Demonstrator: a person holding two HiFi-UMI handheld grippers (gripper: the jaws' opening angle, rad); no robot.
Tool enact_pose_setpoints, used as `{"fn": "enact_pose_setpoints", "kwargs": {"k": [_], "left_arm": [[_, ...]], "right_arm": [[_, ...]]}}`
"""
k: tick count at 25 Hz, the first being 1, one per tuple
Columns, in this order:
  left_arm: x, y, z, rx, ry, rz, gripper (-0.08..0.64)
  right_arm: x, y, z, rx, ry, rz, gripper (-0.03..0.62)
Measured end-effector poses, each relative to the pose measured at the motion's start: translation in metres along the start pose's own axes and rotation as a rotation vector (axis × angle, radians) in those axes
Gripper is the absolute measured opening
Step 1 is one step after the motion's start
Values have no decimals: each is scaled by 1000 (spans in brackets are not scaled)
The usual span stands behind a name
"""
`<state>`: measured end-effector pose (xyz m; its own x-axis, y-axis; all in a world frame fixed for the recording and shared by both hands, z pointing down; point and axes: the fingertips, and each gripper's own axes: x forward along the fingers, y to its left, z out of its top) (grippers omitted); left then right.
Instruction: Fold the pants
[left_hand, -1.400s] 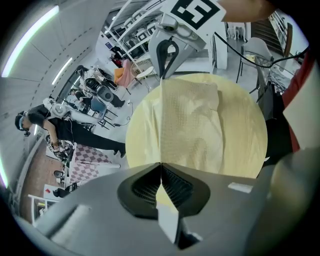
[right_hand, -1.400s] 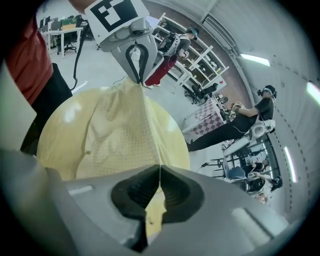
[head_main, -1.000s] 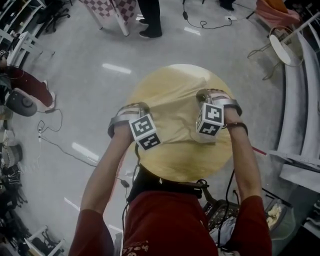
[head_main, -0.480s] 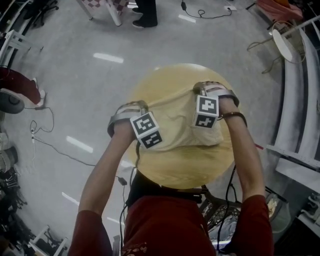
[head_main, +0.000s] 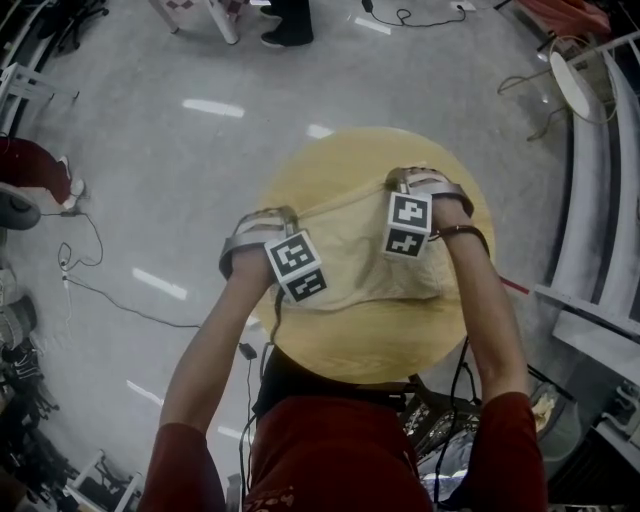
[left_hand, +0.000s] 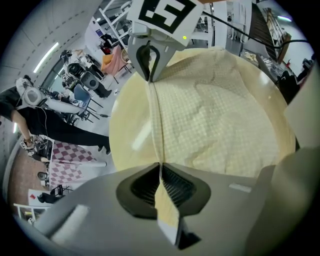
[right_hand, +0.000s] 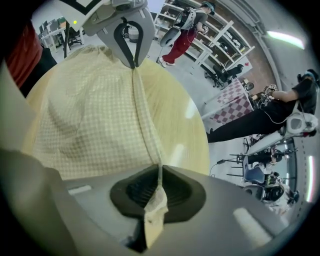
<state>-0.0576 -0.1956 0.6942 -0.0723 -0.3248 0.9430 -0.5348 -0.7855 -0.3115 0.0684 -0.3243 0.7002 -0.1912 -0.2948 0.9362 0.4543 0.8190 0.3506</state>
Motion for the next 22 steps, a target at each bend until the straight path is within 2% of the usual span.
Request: {"fn": "enact_pose_setpoints", "kwargs": {"k": [7, 12, 16, 22], "left_arm": [[5, 2, 1, -11, -13, 51, 68], [2, 8, -1, -40, -20, 72, 114], [-8, 8, -4, -49, -28, 103, 146], [-36, 2, -6, -59, -28, 139, 155]], "right_arm": [[8, 1, -3, 20, -4, -21, 35], [3, -6, -5, 47, -8, -62, 91], [-11, -11, -5, 84, -32, -100, 112], [-42, -2, -11, 162, -66, -146, 114]]}}
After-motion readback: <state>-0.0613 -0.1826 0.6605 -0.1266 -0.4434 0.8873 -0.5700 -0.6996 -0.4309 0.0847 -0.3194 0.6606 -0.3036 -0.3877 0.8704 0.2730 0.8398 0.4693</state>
